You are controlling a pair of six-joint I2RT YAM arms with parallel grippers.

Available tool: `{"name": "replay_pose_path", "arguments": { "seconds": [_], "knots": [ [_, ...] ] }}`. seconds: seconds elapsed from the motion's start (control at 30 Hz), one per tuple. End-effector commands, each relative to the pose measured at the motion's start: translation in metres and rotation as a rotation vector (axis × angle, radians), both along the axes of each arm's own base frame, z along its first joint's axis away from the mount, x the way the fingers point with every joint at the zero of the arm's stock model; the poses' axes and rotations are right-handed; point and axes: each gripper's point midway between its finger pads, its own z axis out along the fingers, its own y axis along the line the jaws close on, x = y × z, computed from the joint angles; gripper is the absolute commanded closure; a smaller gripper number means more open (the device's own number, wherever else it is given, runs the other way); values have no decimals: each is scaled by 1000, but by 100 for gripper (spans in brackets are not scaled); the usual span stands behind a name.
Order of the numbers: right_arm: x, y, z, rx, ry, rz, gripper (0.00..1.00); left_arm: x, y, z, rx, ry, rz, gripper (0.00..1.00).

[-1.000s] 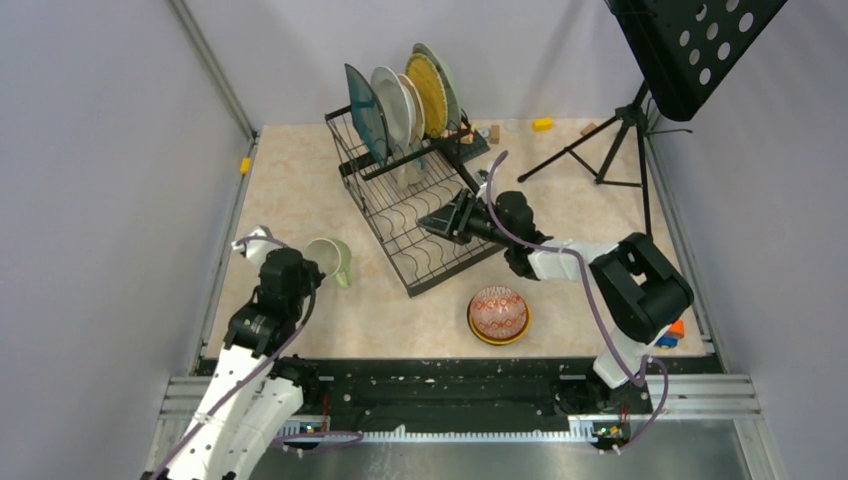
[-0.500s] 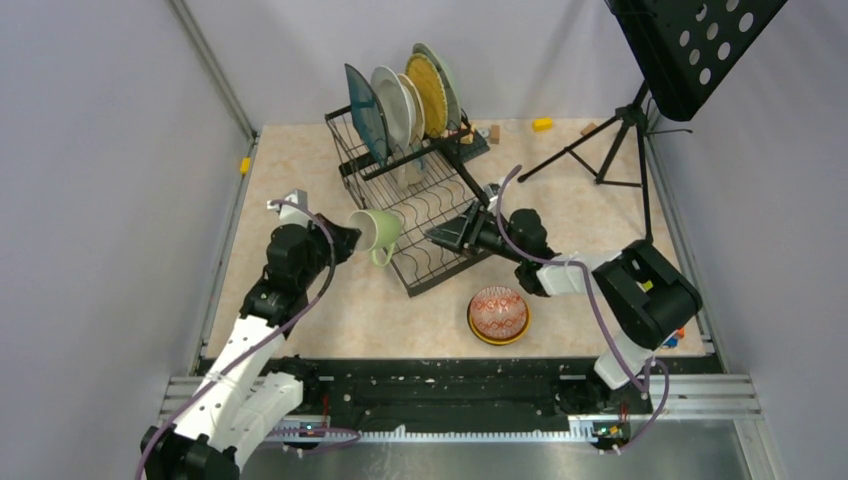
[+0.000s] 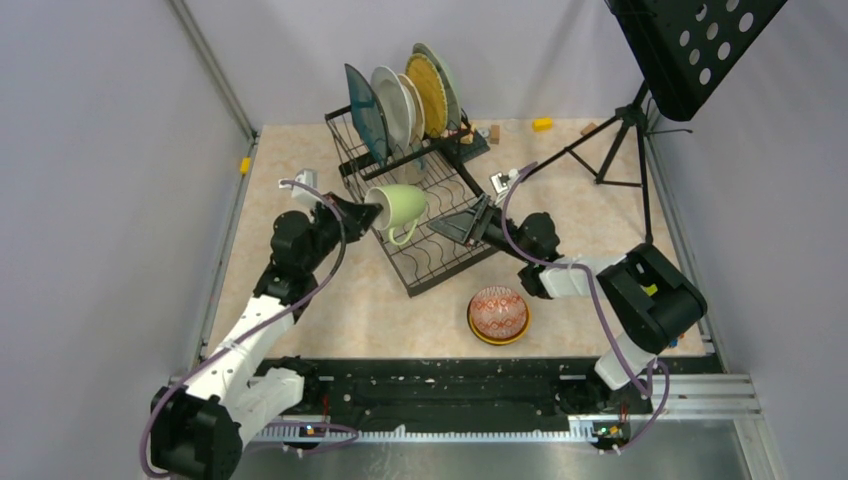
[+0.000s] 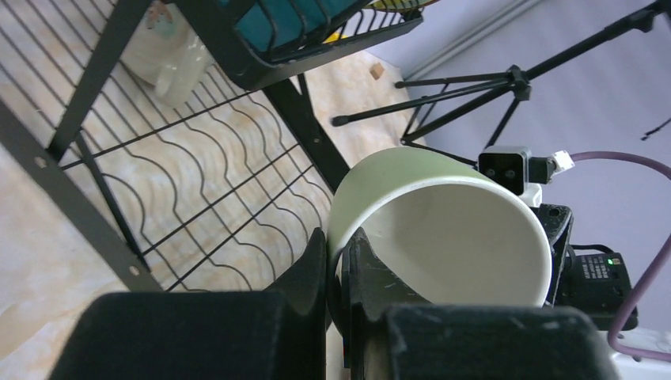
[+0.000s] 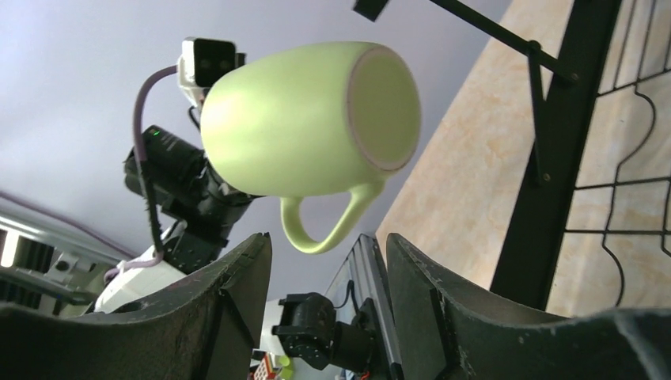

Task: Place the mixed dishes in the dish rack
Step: Pick up the cup at the center of the board, then turn the cup upside down in the dish rack.

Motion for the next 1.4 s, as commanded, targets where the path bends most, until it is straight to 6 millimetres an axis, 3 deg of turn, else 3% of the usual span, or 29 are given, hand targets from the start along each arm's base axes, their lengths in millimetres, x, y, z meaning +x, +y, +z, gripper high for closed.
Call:
{"name": "replay_pose_path", "arguments": {
  "seconds": [0.0, 0.6, 0.93, 1.2, 1.37],
  "knots": [
    [-8, 0, 38, 84, -133, 37, 44, -4, -15, 88, -140, -264, -95, 100],
    [-13, 8, 63, 210, -162, 117, 56, -14, -40, 111, -209, -348, -278, 100],
    [-18, 2, 75, 260, -195, 118, 74, -16, -45, 113, -214, -356, -312, 100],
    [-20, 2, 79, 208, -251, 93, 100, -14, -46, 106, -198, -339, -314, 100],
    [-14, -3, 77, 138, -269, 23, 100, -10, -48, 97, -186, -314, -320, 90]
  ]
}}
